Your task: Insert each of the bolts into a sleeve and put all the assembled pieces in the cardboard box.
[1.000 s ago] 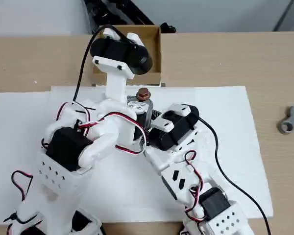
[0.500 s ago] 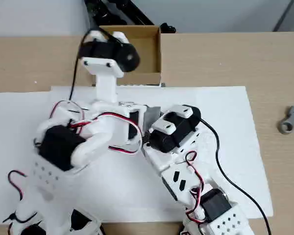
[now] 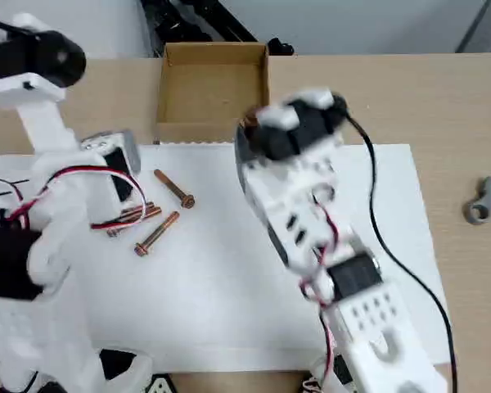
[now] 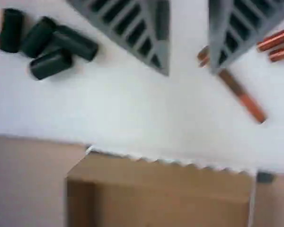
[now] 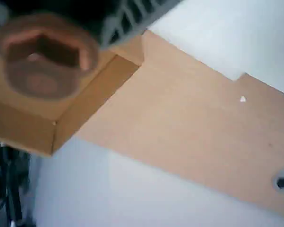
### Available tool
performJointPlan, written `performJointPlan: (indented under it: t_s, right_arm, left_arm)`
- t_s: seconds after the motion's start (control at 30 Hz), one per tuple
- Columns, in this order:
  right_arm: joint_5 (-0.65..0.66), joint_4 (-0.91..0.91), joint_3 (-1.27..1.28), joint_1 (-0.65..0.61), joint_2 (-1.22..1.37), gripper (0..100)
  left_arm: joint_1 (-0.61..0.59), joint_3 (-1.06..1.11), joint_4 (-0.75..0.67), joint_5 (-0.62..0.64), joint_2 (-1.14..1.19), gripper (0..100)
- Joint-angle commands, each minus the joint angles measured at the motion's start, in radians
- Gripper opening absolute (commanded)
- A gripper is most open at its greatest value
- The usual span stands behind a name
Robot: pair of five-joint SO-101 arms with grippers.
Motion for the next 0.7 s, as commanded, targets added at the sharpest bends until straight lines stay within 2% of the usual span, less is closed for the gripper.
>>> performJointPlan:
  t_s: [0.0,0.13,0.27,0.67]
  right_arm:
    - [-0.014,-0.068,-0.209,0.019,0.213,0.4]
    - [-0.014,-0.171,-0.382,0.035,0.475,0.4]
    - [-0.014,-0.18,-0.6,0.051,0.75,0.4]
    - [-0.132,-0.182,-1.211,0.11,1.423,0.8]
  left_arm:
    - [-0.049,0.094,-0.028,-0.011,0.011,3]
    - [-0.11,0.171,-0.044,-0.008,0.11,4]
    - [-0.149,0.171,-0.029,-0.002,0.249,4]
    - [-0.16,0.171,-0.02,0.015,0.439,4]
